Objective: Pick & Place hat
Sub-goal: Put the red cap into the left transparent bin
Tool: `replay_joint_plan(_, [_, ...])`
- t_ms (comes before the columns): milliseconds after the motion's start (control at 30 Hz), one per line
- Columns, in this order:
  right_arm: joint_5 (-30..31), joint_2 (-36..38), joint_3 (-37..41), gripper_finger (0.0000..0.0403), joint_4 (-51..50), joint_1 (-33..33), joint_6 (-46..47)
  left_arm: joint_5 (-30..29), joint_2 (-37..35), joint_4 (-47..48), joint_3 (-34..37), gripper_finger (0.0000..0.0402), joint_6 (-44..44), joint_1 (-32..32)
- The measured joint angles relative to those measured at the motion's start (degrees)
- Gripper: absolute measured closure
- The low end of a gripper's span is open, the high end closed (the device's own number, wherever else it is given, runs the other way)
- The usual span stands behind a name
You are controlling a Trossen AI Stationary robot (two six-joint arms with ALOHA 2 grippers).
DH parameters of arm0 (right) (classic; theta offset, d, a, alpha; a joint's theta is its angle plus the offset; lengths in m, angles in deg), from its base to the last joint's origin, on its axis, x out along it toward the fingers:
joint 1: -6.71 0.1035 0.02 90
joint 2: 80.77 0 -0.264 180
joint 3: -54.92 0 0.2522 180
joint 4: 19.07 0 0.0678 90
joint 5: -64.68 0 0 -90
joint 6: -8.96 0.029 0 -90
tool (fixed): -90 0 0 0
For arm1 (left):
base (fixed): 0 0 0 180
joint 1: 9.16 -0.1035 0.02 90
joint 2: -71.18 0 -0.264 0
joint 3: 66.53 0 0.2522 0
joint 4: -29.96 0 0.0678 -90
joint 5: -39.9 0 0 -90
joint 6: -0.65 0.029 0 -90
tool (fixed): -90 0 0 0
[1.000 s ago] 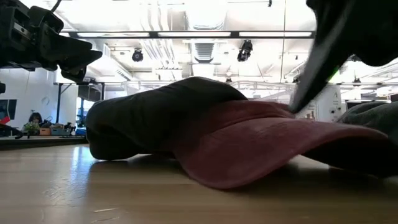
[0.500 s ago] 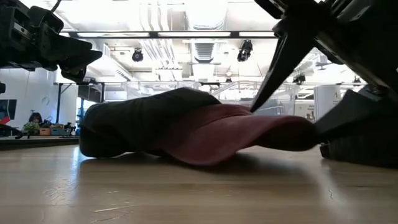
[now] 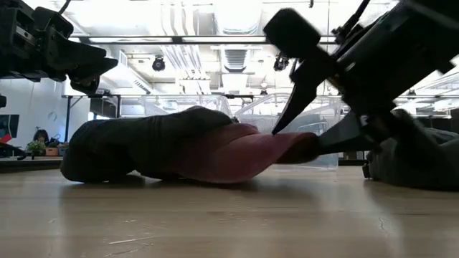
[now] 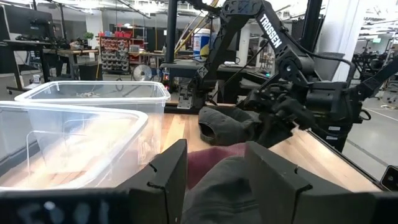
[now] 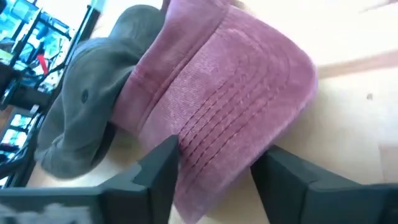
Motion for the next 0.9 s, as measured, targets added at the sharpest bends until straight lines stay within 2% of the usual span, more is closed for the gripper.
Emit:
replay_joint_plan(400, [4.95, 0.78, 5.86, 0.0382, 18.72, -0.69, -11.58, 0.00, 0.00, 0.00, 0.00, 0.0246, 0.02, 0.00])
replay_joint_plan(600, [2.43, 7.60, 5.97, 0.0389, 18.34, 1.91, -23.25, 0.00, 0.00, 0.00, 0.00, 0.0246, 0.02, 0.00])
replay_joint_plan(767, [1.26, 18.47, 5.20, 0.0390, 18.21, 3.32, -40.25, 0.00, 0.00, 0.00, 0.00, 0.0246, 0.01, 0.00])
replay_joint_plan(900, [1.82, 27.00, 4.12, 0.0390, 18.41, 1.78, -55.19, -0.01, 0.00, 0.00, 0.00, 0.0246, 0.01, -0.01])
